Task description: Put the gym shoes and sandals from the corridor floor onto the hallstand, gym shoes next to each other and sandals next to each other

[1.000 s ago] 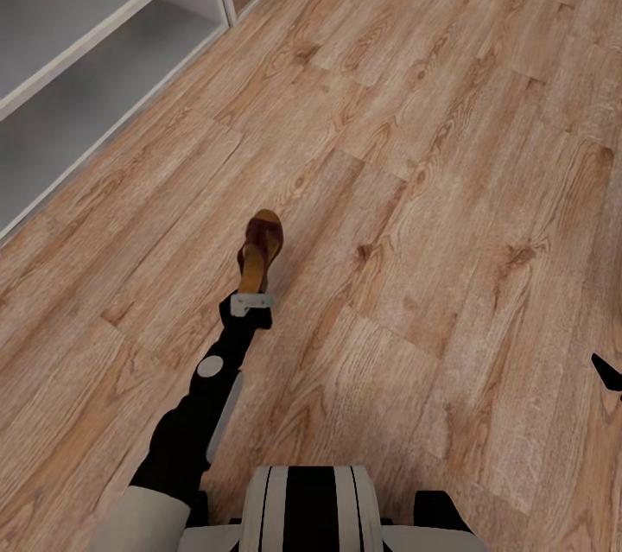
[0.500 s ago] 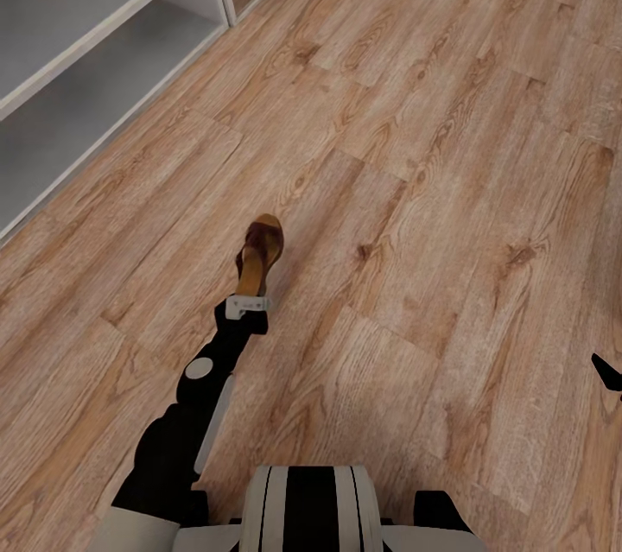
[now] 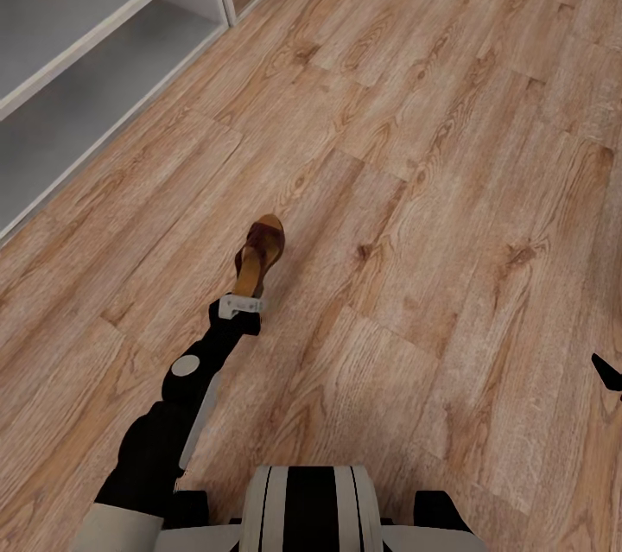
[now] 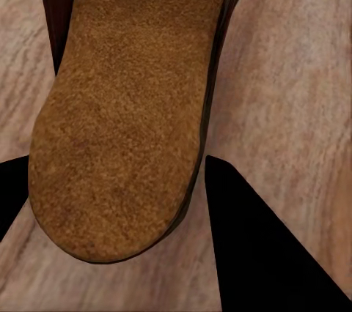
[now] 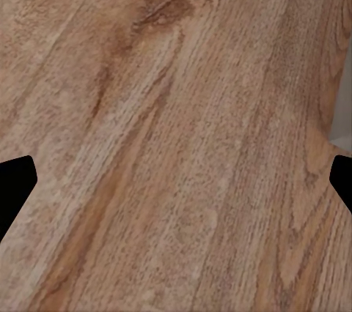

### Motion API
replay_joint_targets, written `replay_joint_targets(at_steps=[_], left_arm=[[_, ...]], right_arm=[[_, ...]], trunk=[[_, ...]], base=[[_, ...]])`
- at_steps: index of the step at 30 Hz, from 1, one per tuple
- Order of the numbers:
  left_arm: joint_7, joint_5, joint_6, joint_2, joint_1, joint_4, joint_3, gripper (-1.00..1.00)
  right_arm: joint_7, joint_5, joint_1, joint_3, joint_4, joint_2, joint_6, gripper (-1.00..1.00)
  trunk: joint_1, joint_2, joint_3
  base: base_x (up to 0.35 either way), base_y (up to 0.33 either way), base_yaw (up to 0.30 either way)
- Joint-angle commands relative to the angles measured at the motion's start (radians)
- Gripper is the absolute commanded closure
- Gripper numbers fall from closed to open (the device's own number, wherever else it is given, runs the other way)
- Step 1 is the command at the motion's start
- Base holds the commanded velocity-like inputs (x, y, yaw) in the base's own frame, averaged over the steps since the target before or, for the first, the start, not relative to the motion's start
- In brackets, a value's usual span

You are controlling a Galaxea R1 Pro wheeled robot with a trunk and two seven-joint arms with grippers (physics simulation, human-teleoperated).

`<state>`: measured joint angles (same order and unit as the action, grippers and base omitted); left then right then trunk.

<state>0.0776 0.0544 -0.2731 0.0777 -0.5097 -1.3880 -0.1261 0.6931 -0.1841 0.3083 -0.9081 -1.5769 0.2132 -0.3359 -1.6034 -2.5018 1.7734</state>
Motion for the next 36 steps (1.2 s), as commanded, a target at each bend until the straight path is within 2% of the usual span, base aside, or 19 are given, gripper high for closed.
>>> replay_joint_targets(at_steps=[1,6,11,22,36], left_arm=[[0.006,-0.002,0.001,-0.008,0.0,0.0,0.0,1.0],[0.043,-0.033,0.004,-0.05,-0.001,0.0,0.011,1.0],[0.062,-0.048,0.007,-0.069,-0.001,0.0,0.031,1.0],[0.067,-0.052,0.008,-0.07,-0.001,0.0,0.036,1.0],[0.064,-0.051,0.01,-0.069,-0.001,-0.005,0.034,1.0]], right_arm=[[0.0,0.0,0.0,0.0,0.0,0.0,0.0,-1.0],[-0.001,0.0,0.0,0.0,0.0,0.0,0.0,-1.0],[-0.001,0.0,0.0,0.0,0.0,0.0,0.0,-1.0],[-0.002,0.0,0.0,-0.002,-0.002,0.0,0.0,-1.0],[-0.004,0.0,0.001,-0.002,-0.002,0.0,0.0,-1.0]], trunk=[[0.0,0.0,0.0],[0.0,0.0,0.0],[0.0,0.0,0.0],[0.0,0.0,-0.001],[0.0,0.0,-0.006]], base=[[0.0,0.0,0.0],[0.0,0.0,0.0],[0.0,0.0,0.0],[0.0,0.0,0.043],[0.0,0.0,0.243]])
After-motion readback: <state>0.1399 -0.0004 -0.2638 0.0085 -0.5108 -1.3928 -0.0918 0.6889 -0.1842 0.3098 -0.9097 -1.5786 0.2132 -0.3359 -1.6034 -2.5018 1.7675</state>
